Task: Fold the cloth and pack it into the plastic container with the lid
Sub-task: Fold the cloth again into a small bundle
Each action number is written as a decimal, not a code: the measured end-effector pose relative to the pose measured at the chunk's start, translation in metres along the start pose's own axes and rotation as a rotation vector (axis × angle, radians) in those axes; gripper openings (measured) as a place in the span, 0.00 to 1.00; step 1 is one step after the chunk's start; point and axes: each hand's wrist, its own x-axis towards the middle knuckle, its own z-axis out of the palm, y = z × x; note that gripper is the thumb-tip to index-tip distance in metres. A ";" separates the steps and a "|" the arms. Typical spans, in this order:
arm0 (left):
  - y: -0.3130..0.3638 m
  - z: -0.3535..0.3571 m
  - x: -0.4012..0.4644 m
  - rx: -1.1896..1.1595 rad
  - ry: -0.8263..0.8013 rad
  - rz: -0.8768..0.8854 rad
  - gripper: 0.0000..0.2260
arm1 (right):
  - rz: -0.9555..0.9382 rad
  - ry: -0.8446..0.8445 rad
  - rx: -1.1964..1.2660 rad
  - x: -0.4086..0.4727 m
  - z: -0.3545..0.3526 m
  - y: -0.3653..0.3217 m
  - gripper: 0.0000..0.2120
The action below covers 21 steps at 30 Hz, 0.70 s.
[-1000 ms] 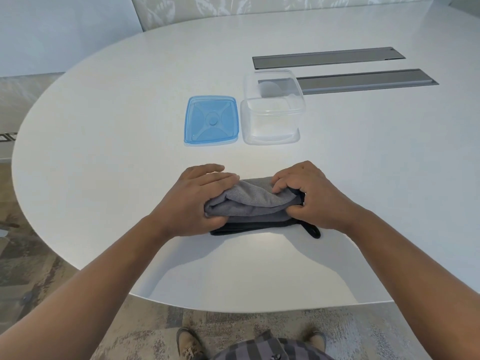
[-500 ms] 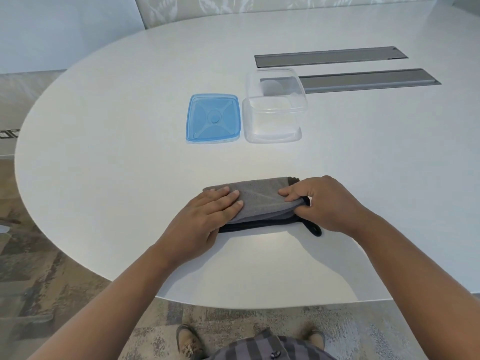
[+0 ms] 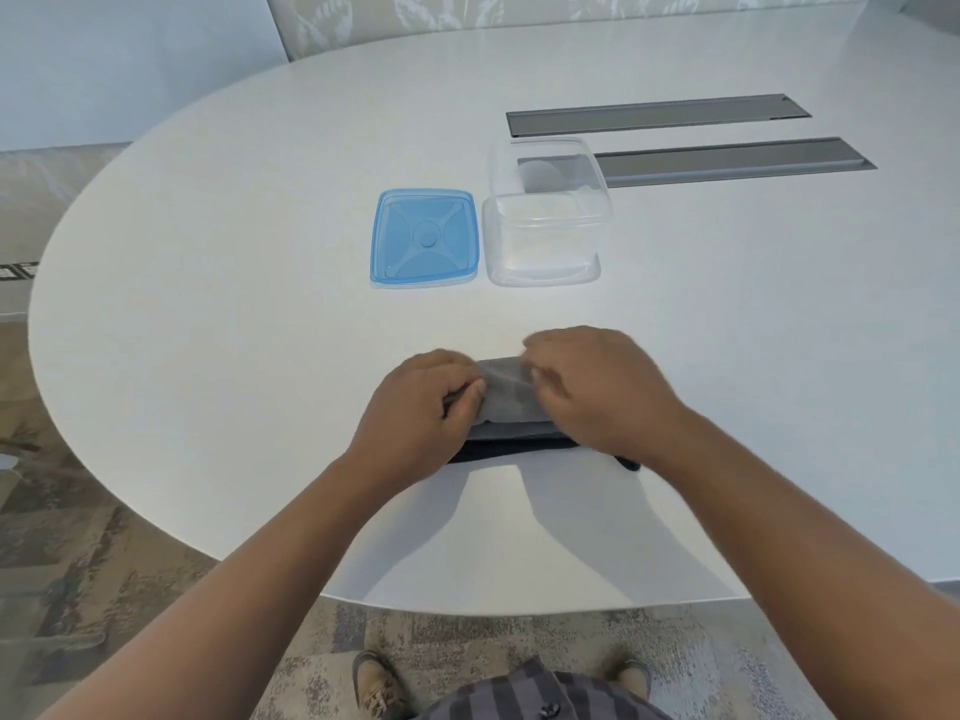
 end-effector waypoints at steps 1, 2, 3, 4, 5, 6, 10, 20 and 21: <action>0.006 0.002 0.004 0.006 0.009 0.014 0.08 | 0.003 -0.008 0.008 0.007 0.007 -0.008 0.07; 0.010 0.004 0.008 0.016 -0.009 0.026 0.09 | 0.019 -0.042 0.017 0.012 0.016 -0.014 0.10; 0.013 0.007 0.010 0.029 -0.057 0.034 0.11 | 0.042 -0.095 0.013 0.016 0.026 -0.018 0.15; 0.014 0.011 0.011 0.055 -0.120 0.034 0.14 | 0.065 -0.139 0.003 0.018 0.036 -0.020 0.21; 0.013 0.015 0.010 0.106 -0.183 0.022 0.16 | 0.082 -0.166 -0.007 0.018 0.045 -0.019 0.24; 0.012 0.020 0.006 0.174 -0.233 -0.011 0.20 | 0.090 -0.177 -0.018 0.016 0.053 -0.018 0.25; 0.004 0.031 -0.012 0.378 -0.250 -0.066 0.26 | 0.096 -0.130 -0.133 0.005 0.073 -0.002 0.29; -0.007 0.036 -0.018 0.396 -0.229 -0.154 0.28 | 0.146 -0.136 -0.143 -0.001 0.072 0.013 0.35; -0.009 0.036 -0.018 0.381 -0.240 -0.175 0.30 | 0.148 -0.139 -0.131 -0.001 0.072 0.014 0.35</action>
